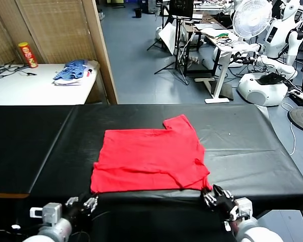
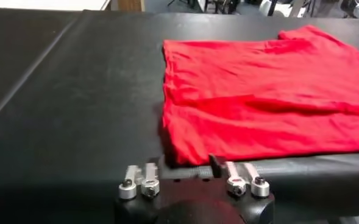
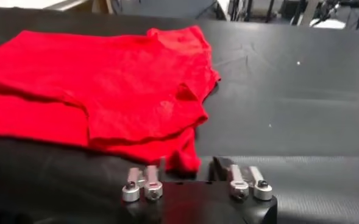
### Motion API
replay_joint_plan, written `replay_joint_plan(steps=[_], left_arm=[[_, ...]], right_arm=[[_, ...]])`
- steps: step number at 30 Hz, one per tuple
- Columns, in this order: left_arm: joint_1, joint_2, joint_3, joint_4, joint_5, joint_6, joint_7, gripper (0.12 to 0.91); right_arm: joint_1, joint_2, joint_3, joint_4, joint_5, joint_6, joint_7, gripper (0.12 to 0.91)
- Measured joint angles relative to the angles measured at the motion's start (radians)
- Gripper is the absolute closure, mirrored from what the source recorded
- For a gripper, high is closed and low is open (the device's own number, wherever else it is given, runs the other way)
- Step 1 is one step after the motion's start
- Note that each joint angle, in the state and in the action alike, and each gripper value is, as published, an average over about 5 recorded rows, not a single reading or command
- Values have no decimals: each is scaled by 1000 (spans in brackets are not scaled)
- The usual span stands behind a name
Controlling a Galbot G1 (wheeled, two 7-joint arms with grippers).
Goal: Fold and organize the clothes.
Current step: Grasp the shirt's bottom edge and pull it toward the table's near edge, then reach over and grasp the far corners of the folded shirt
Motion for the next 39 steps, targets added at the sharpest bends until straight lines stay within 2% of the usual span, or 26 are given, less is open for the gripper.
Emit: replay_joint_plan(steps=[3, 9, 12, 17, 22, 26, 30, 37, 39], left_arm=[[-71, 26, -2, 24, -48, -2, 3, 234], [-313, 50, 57, 140, -177, 53, -8, 232], [-465, 40, 119, 245, -196, 56, -4, 232], [-700, 16, 238, 457, -184, 69, 26, 232], [-889, -6, 337, 664, -173, 104, 51, 232], [-974, -18, 389, 791, -156, 114, 99, 232], [-1017, -29, 411, 867, -143, 108, 132, 232], [-1074, -57, 441, 955, -119, 88, 162, 232], [-1086, -66, 449, 975, -104, 85, 167, 232]], right_arm=[[111, -8, -24, -63, 6, 19, 21, 227], [397, 2, -140, -294, -19, 40, 43, 227], [532, 12, -212, -430, -25, 46, 46, 227], [726, 38, -319, -644, -17, 47, 57, 227], [897, 81, -400, -859, -11, 49, 17, 227], [989, 110, -432, -992, -14, 55, -8, 227], [1047, 140, -438, -1088, -18, 56, -14, 227], [1079, 184, -425, -1180, -27, 41, -19, 229], [1084, 194, -421, -1197, -33, 42, -27, 257]])
